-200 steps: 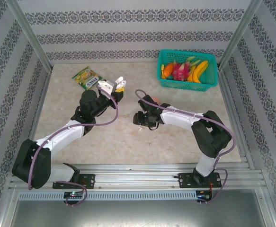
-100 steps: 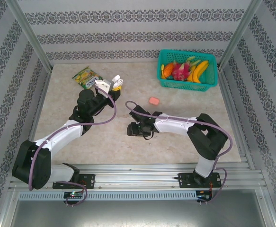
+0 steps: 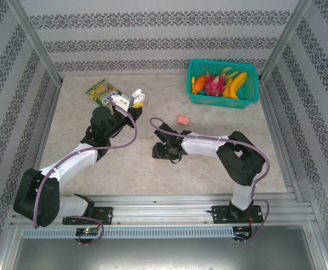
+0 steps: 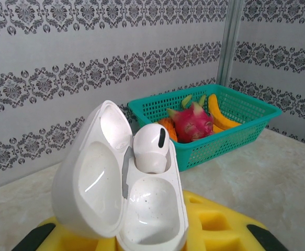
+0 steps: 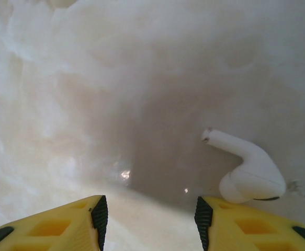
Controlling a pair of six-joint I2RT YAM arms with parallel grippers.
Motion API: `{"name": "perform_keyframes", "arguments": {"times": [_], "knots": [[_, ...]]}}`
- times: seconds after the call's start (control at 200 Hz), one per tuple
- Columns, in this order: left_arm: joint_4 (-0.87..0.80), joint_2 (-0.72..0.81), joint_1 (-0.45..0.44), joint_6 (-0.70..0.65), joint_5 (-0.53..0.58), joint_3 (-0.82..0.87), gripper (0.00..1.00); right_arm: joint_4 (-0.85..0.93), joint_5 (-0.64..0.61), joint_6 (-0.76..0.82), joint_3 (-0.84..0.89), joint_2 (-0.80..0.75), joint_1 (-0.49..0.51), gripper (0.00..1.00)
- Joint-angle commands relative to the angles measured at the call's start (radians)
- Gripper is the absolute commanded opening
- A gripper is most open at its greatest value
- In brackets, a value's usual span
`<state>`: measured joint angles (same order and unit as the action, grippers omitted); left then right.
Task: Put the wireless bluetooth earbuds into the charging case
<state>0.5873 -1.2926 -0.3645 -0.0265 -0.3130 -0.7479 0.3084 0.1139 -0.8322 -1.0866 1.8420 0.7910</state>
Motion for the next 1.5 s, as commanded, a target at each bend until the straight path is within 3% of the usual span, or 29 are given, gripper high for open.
{"name": "perform_keyframes", "arguments": {"times": [0.0,0.61,0.899,1.029,1.184,1.499], "knots": [[0.012,0.019,0.012,-0.009,-0.014,0.003,0.0,0.015,-0.062,0.014,0.037,-0.014,-0.038,0.52],[0.018,0.013,0.011,0.001,-0.019,0.0,0.0,0.042,-0.064,0.046,0.057,-0.078,-0.148,0.52],[0.028,0.014,0.013,-0.007,-0.006,0.004,0.0,0.137,-0.189,-0.202,0.045,-0.138,-0.117,0.53],[0.029,0.013,0.016,-0.006,-0.008,0.002,0.0,0.23,-0.272,-0.318,-0.016,-0.111,-0.071,0.53],[0.049,0.015,0.019,0.003,-0.014,0.007,0.0,0.266,-0.28,-0.441,-0.055,-0.07,-0.044,0.53],[0.079,0.027,0.041,0.02,-0.024,0.026,0.0,0.342,-0.272,-0.47,-0.208,0.053,-0.032,0.53]]}}
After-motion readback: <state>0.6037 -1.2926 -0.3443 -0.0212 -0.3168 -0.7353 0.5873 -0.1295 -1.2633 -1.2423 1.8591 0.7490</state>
